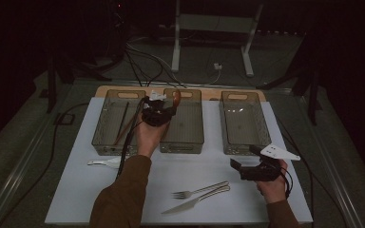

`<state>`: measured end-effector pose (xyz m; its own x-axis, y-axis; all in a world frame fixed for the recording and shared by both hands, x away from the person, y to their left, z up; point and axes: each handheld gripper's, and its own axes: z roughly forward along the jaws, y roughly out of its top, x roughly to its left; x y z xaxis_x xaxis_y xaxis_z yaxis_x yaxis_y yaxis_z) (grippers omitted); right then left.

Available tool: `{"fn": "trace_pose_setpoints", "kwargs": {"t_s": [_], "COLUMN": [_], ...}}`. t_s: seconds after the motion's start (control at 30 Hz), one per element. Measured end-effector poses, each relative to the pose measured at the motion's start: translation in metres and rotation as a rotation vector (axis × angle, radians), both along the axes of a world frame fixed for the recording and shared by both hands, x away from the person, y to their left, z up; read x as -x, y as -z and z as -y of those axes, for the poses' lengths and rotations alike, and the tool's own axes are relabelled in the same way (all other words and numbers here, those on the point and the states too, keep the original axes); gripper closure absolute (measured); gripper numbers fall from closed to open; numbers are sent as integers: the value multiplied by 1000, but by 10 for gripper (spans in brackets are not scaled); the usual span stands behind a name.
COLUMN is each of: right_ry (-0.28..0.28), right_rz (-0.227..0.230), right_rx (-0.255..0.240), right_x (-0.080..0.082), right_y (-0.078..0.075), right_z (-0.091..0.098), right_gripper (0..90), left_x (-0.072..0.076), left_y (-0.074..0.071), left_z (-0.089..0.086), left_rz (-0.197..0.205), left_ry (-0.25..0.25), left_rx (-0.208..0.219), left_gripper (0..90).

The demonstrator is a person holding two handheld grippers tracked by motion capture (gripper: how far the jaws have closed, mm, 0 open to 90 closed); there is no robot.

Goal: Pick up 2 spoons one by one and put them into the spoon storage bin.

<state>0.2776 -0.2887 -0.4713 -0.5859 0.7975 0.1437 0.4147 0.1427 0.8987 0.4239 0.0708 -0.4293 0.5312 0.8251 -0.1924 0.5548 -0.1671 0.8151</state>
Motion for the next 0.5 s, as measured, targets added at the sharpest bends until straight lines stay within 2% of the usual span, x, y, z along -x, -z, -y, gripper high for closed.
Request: {"fn": "trace_pose_setpoints", "kwargs": {"t_s": [0.17,0.23,0.4,0.5], "right_ry": [0,0,1,2], "right_rz": [-1,-2,0,0], "right_rx": [-3,-2,-3,-3], "right_x": [0,0,0,0], "right_y": [0,0,0,0], "right_z": [1,1,2,1], "right_gripper": [0,0,0,0], "left_x": [-6,-7,-6,-3], "left_y": [7,9,10,8], "left_z": [0,1,2,1], "left_rz": [-17,-23,-17,-5], "left_ry": [-30,-22,11,-5], "left_rx": [-6,1,40,55], "left_gripper": [843,831,547,410]}}
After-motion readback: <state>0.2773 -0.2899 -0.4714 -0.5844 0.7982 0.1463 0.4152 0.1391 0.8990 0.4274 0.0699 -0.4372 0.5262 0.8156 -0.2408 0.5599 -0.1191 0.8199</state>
